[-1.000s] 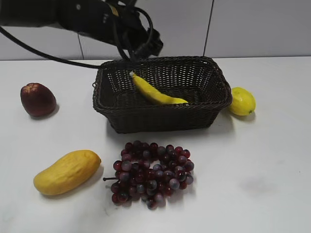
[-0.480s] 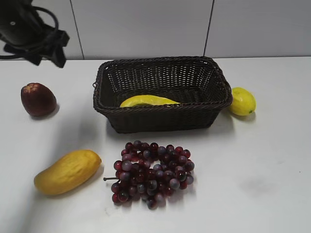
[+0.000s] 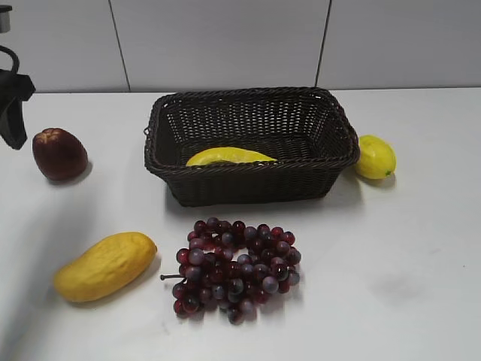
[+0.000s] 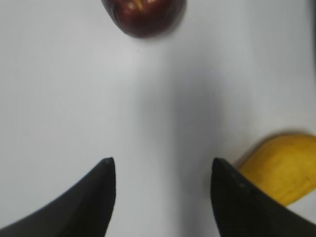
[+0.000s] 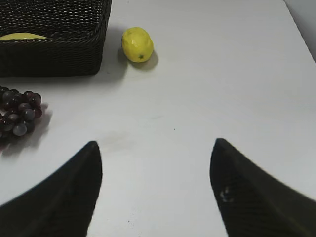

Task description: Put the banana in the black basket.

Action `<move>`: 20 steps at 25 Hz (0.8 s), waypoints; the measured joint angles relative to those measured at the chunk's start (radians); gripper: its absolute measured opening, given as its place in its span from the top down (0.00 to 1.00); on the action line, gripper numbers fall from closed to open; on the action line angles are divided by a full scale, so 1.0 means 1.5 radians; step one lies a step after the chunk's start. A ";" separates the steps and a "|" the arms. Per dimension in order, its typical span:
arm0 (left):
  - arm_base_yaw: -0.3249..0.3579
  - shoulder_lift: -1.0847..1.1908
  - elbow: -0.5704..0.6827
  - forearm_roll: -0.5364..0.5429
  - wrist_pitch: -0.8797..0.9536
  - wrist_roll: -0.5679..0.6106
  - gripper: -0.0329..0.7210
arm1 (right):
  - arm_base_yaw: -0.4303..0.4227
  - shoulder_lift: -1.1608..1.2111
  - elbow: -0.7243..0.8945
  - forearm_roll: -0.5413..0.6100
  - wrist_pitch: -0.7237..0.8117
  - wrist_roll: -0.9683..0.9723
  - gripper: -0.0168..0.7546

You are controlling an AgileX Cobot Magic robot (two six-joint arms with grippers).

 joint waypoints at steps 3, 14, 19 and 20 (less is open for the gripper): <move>-0.006 -0.050 0.061 0.000 0.001 0.000 0.17 | 0.000 0.000 0.000 0.000 0.000 0.000 0.31; -0.007 -0.258 0.275 0.008 -0.009 0.000 0.17 | 0.000 0.000 0.000 0.000 0.000 0.000 0.31; -0.007 -0.392 0.378 0.009 -0.038 0.000 0.17 | 0.000 0.000 0.000 0.000 0.000 0.000 0.31; -0.007 -0.417 0.394 0.009 -0.042 0.000 0.17 | 0.000 0.000 0.000 0.000 0.000 0.000 0.31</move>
